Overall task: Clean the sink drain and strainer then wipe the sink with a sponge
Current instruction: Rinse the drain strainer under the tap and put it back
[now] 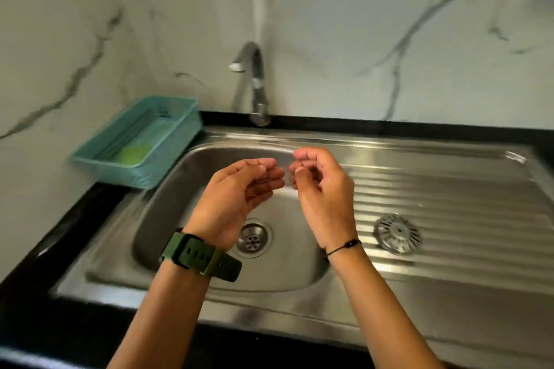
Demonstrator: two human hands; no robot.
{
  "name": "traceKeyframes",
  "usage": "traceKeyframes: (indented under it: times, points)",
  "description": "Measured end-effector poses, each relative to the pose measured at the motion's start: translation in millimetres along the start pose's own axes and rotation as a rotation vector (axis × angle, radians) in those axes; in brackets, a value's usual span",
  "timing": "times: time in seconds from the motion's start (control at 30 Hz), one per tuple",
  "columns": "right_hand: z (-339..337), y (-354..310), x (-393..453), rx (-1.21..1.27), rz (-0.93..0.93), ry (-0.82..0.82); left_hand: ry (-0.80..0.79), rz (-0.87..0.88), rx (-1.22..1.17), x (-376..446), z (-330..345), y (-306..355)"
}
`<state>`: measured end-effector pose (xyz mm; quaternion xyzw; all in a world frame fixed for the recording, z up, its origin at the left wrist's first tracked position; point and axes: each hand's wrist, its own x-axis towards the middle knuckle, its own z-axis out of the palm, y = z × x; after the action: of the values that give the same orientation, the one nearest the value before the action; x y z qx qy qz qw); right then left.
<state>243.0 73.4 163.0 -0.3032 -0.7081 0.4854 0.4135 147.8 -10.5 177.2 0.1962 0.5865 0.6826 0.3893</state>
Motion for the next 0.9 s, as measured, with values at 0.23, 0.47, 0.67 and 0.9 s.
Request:
traceKeyframes:
  times: [0.23, 0.47, 0.67, 0.9]
  points:
    - [-95.8, 47.1, 0.6, -0.381, 0.23, 0.31, -0.372, -0.187, 0.216, 39.0, 95.0, -44.1]
    - [-139.1, 100.2, -8.4, -0.563, 0.549, 0.357, -0.333, -0.417, 0.245, 62.6, 133.2, -88.7]
    - [-139.7, 121.2, -3.7, -0.677, 0.73, 0.29, -0.266, -0.514, 0.25, 71.3, 136.5, -114.2]
    - [-129.8, 129.2, 18.2, -0.459, 0.846, 0.267, -0.161, -0.596, 0.121, 76.5, 144.0, -111.1]
